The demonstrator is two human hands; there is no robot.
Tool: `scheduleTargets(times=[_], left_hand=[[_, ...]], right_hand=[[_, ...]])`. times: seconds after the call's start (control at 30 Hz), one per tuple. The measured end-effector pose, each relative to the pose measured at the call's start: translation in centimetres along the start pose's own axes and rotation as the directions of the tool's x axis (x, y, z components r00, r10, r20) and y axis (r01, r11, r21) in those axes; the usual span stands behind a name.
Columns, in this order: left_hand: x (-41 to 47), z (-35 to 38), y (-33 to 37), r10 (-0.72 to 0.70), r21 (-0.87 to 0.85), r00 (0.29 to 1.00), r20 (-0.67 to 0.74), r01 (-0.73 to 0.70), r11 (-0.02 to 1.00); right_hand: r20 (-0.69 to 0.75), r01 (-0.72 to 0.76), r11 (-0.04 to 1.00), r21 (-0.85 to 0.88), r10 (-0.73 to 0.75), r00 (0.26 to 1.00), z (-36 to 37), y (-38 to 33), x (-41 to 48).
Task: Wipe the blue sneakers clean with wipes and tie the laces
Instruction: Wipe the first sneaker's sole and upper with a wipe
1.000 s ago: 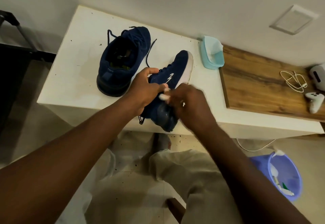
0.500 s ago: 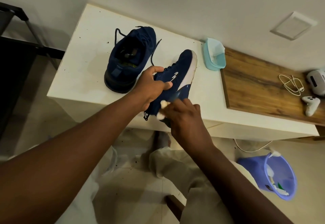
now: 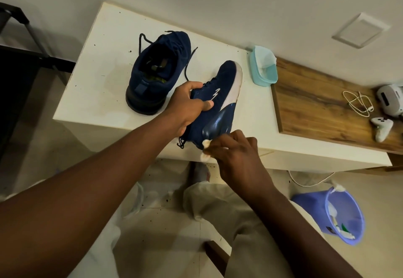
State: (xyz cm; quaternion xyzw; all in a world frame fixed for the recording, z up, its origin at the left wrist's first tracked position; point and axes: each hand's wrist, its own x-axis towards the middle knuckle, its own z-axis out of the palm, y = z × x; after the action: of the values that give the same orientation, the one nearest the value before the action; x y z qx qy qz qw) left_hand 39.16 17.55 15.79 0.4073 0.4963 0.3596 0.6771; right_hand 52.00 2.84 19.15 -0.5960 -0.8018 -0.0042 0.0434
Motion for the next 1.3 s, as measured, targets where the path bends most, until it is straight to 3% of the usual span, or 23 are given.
scheduleTargets(times=[0.07,0.17,0.23,0.33,0.4,0.43,0.5,0.53,0.57,0.6,0.63,0.67,0.73,0.87,1.0,1.07,1.17,1.3], left_hand=[[-0.1,0.2,0.1,0.003,0.010,1.000,0.012,-0.003,1.000],[-0.1,0.2,0.1,0.014,0.031,1.000,0.006,-0.014,0.999],[-0.2,0.1,0.1,0.024,0.040,1.000,0.001,-0.024,0.999],[-0.3,0.1,0.1,0.029,0.037,1.000,-0.010,-0.029,0.999],[-0.3,0.2,0.0,0.033,0.039,0.999,-0.023,-0.032,0.999],[-0.3,0.3,-0.1,0.035,0.039,0.999,-0.030,-0.034,0.999],[-0.1,0.4,-0.2,0.028,0.025,0.999,-0.036,-0.027,0.999],[0.0,0.4,-0.2,0.024,0.022,0.999,-0.033,-0.023,0.999],[-0.1,0.4,-0.2,0.023,0.027,0.999,-0.028,-0.022,0.999],[-0.1,0.3,-0.1,0.022,0.034,0.999,-0.024,-0.021,0.999],[-0.2,0.1,0.1,0.017,0.040,1.000,-0.018,-0.017,0.999],[-0.2,0.0,0.2,0.012,0.049,1.000,-0.009,-0.011,0.999],[-0.2,-0.2,0.4,0.001,0.084,1.000,0.013,-0.002,0.996],[-0.3,-0.9,1.1,0.024,0.286,0.999,0.033,-0.032,0.958],[-1.5,-0.7,1.8,0.112,0.504,0.994,-0.006,-0.093,0.859],[-2.3,-0.2,1.9,0.186,0.540,0.983,0.004,-0.159,0.826],[-2.9,0.6,2.1,0.241,0.497,0.969,0.058,-0.237,0.835],[-3.4,1.2,2.4,0.232,0.390,0.959,0.162,-0.278,0.878]], right_hand=[[-0.088,-0.078,0.997,0.022,0.079,0.993,-0.4,1.1,0.2],[-0.184,-0.321,0.872,0.368,0.407,0.895,-0.3,2.5,2.6],[-0.151,-0.378,0.798,0.470,0.494,0.856,-0.2,3.3,4.5],[-0.095,-0.363,0.891,0.274,0.400,0.911,-0.5,2.9,4.7],[-0.030,-0.241,0.969,0.049,0.243,0.970,-0.6,1.1,3.0],[0.032,-0.161,0.987,0.018,0.160,0.987,-0.5,0.0,2.0],[0.123,-0.128,0.973,0.191,0.105,0.987,-0.4,-1.7,0.7],[0.130,-0.236,0.887,0.396,0.201,0.971,-1.0,-2.0,0.9],[0.168,-0.375,0.674,0.636,0.353,0.920,-1.7,-1.8,1.5],[0.268,-0.460,0.362,0.811,0.471,0.841,-2.6,-1.3,2.3],[0.386,-0.480,0.063,0.875,0.510,0.769,-3.3,-0.8,3.0],[0.476,-0.476,-0.137,0.869,0.493,0.728,-4.0,-0.1,3.5],[0.572,-0.461,-0.340,0.820,0.437,0.694,-4.5,1.0,3.9],[0.638,-0.407,-0.521,0.751,0.412,0.650,-3.9,2.0,4.2],[0.599,-0.351,-0.535,0.769,0.410,0.688,-4.2,3.1,4.8],[0.552,-0.367,-0.434,0.823,0.456,0.698,-4.0,3.2,5.1],[0.444,-0.420,-0.180,0.890,0.554,0.704,-3.3,3.3,5.4],[0.380,-0.433,-0.061,0.899,0.598,0.705,-2.7,3.0,5.8]])
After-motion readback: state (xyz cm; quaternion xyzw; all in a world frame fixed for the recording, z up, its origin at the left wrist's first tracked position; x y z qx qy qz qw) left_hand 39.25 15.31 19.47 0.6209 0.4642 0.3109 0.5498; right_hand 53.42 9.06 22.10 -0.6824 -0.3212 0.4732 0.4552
